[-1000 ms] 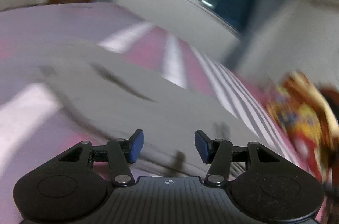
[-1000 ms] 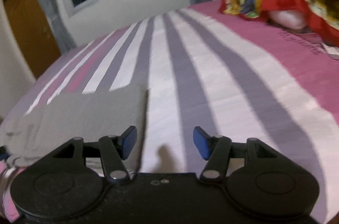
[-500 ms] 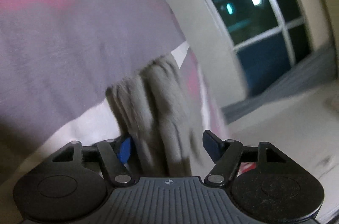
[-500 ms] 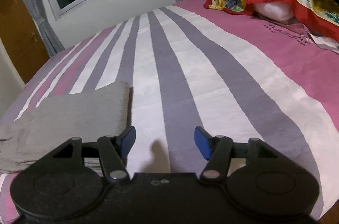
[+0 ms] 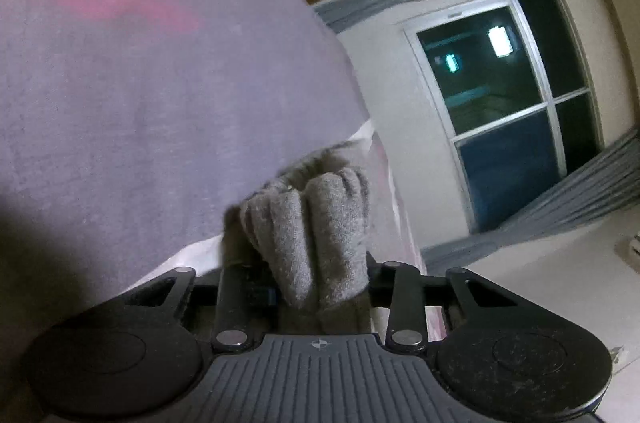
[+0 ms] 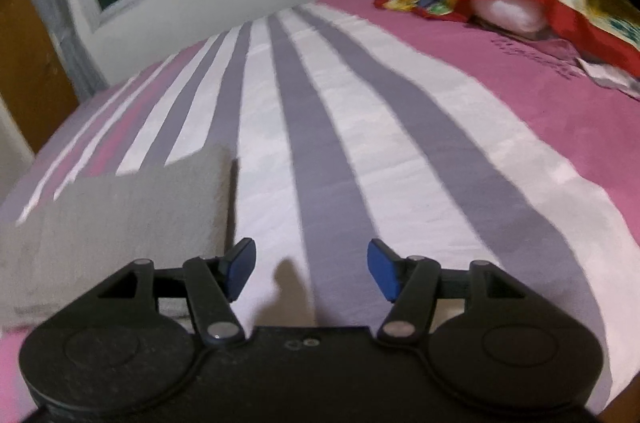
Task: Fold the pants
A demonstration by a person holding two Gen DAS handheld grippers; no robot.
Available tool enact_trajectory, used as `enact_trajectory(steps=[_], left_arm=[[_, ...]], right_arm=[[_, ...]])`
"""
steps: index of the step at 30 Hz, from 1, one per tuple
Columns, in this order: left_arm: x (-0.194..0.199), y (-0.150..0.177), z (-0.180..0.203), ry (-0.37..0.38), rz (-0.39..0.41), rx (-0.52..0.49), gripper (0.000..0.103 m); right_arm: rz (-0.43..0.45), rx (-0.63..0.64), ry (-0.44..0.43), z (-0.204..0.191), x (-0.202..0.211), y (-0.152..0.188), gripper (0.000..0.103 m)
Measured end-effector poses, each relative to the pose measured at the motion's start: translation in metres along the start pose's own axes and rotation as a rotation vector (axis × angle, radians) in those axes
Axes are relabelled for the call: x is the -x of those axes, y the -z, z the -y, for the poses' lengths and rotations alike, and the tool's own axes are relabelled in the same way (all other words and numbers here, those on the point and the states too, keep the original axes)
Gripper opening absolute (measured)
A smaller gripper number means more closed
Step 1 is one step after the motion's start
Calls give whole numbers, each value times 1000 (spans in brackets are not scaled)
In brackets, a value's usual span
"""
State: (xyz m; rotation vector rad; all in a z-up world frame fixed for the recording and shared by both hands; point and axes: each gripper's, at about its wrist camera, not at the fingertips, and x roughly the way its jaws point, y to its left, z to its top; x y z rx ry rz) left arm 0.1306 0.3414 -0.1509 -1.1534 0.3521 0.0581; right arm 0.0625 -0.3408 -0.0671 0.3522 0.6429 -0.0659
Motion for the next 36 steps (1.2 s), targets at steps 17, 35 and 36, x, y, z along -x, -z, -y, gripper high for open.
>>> enact_trajectory(steps=[17,35,36], left_arm=[[-2,21,231,117,-101,-537,36],[-18,244,345,261,-457,-1036,36],[-23,250,344,259,-467,-1043,36]], right_arm=[[43,-217,-31,42,3,-3,61],[148,-429,-26,97,19,4,62],[147,-431,-30,98,19,5,62]])
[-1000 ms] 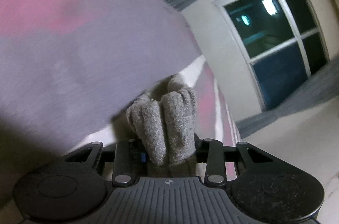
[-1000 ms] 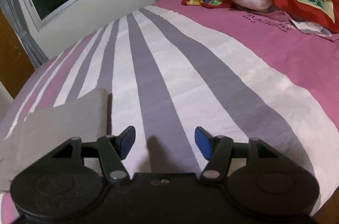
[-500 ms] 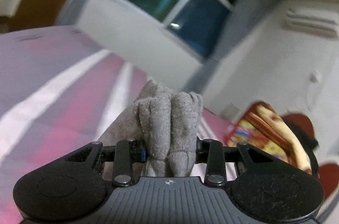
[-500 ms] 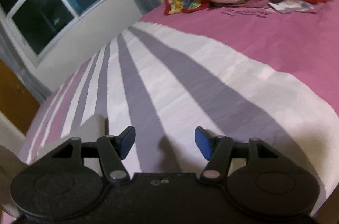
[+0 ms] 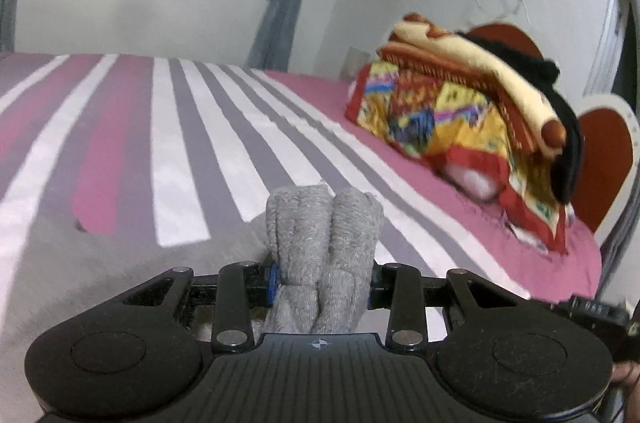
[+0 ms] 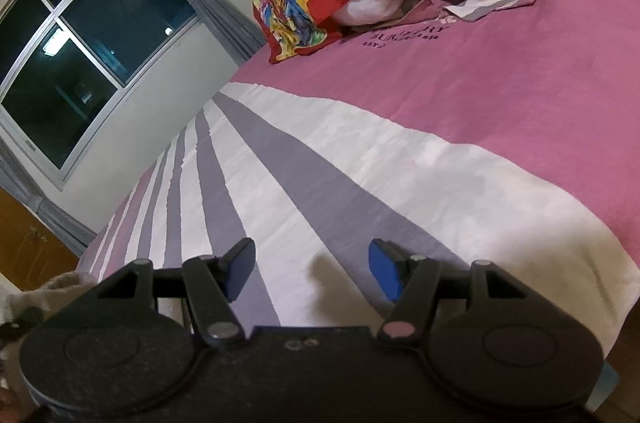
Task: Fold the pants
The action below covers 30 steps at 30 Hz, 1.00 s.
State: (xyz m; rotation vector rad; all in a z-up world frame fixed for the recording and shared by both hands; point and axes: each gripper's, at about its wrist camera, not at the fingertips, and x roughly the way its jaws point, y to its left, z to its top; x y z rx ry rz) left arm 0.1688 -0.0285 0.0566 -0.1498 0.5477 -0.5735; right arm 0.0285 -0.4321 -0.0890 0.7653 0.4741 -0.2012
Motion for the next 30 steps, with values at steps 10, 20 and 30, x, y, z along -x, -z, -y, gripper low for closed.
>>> enact_trajectory(steps=[10,20,30], left_arm=[[-57,42,44,48,-163,-140,67],[-17,31,52,-26,-40,-53,81],[158,103,-78,-385,7,162,80]], right_arm=[[-12,-9,-10,-2,-5,2,63],[-1,15,20,-6,-1,3,64],[-81,165,-145,-48,11,16,65]])
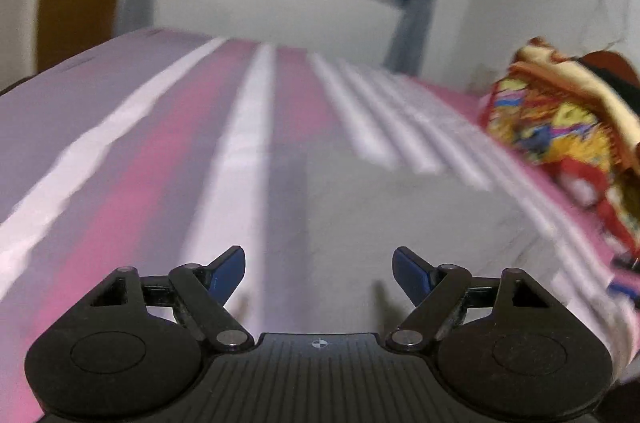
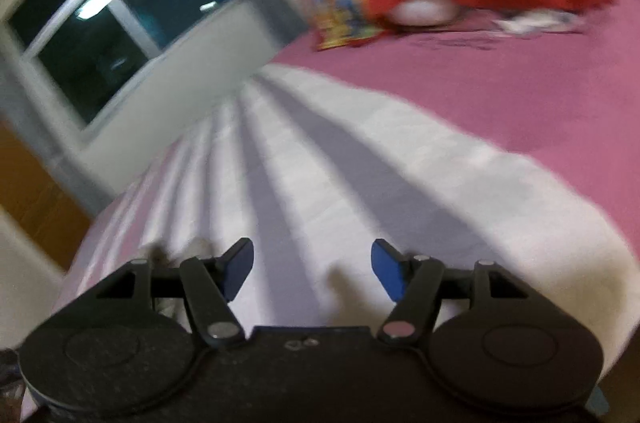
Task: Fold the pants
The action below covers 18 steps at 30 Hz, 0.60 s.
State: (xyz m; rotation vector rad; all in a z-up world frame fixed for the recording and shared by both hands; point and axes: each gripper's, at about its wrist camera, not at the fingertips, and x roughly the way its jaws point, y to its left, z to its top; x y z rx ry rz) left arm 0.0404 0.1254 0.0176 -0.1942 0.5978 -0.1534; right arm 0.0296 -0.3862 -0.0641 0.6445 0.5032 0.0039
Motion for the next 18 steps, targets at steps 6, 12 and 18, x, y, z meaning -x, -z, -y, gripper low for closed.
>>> enact_trajectory(steps=[6,12,18], left_arm=[[7,40,-13,25,-67,-40,80],[-21,38,-3,-11,-92,-91,80],[-35,38,-7,-36,-81,-53,81]], right_arm=[[-124,31,-138,-60,-30,30,65],[-161,38,-140,-85,-43,39,65],[-228,-7,-166,-93,-54,44,66]])
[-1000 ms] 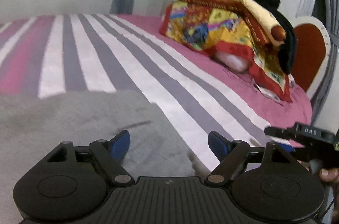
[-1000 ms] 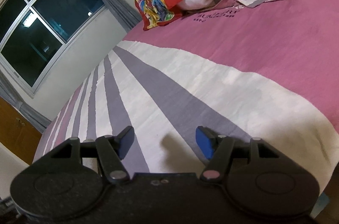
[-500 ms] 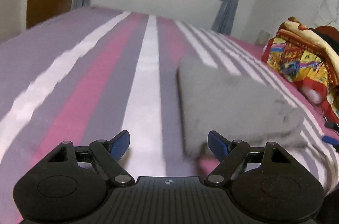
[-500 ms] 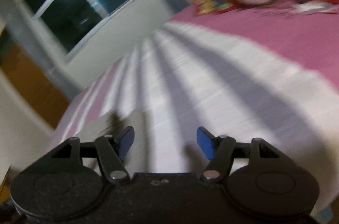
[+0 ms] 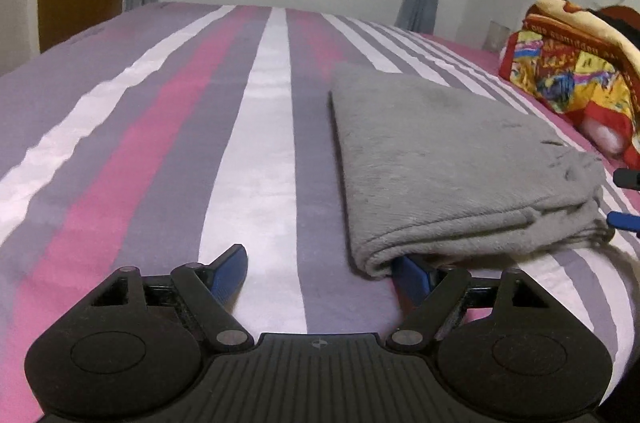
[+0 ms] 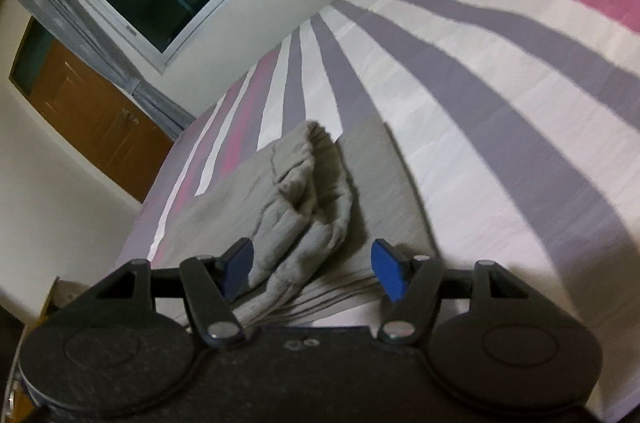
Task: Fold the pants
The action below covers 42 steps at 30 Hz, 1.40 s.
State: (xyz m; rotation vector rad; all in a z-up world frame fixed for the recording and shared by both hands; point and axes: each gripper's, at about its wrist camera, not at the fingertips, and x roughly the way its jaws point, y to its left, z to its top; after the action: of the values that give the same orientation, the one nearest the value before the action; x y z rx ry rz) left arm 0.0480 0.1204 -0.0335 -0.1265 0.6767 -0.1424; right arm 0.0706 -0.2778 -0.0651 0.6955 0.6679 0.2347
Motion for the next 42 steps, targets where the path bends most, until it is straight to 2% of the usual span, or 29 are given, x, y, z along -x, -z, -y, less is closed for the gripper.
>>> enact_trajectory(steps=[6,8,10,12,14,18,21,23,24,25,27,31,36,38,41,42], left_arm=[[7,5,-9,49,55,32,81],[5,6,-17,77,49,72,81],[1,7,-19,72,33,85,81],[-2,7,-17,39,35,77,81],[0,9,-15,28,53,83,81],[-1,9,-19,61,51,112,81],[-4,10,-15,60,40,93,81],[-6,9,-14,62,38,98,81],[-7,9,-14,60,36,98,81],[-7,9,-13,54,33,96,81],[-7,9,-14,54,32,101,81],[-8,8,-16,54,32,109,81],[-8,8,-17,66,41,118,82],[-8,10,-19,74,41,124,83],[-9,10,-19,73,38,115,84],[-9,10,-19,74,39,118,84]], right_arm=[[-65,-82,-29,-11,-37,1,66],[-85,-83,8,-18,-51,-1,67],[-98,-59,72,-28,-62,-3,67],[-88,4,94,-42,-65,-4,43],[-53,100,72,-59,-59,-6,40],[74,270,-42,-86,-21,-13,39],[109,267,-53,-71,-11,-16,39],[32,201,22,-42,-28,-14,40],[-35,154,92,-25,-42,-10,40],[-79,116,112,-15,-51,-6,41],[-53,112,77,-10,-48,-1,42],[-44,134,76,-18,-42,-2,41],[83,207,-44,-39,-11,-13,41],[95,212,-36,-34,-12,-11,41],[-49,149,106,-9,-47,-4,40],[-46,128,96,-3,-48,-1,41]])
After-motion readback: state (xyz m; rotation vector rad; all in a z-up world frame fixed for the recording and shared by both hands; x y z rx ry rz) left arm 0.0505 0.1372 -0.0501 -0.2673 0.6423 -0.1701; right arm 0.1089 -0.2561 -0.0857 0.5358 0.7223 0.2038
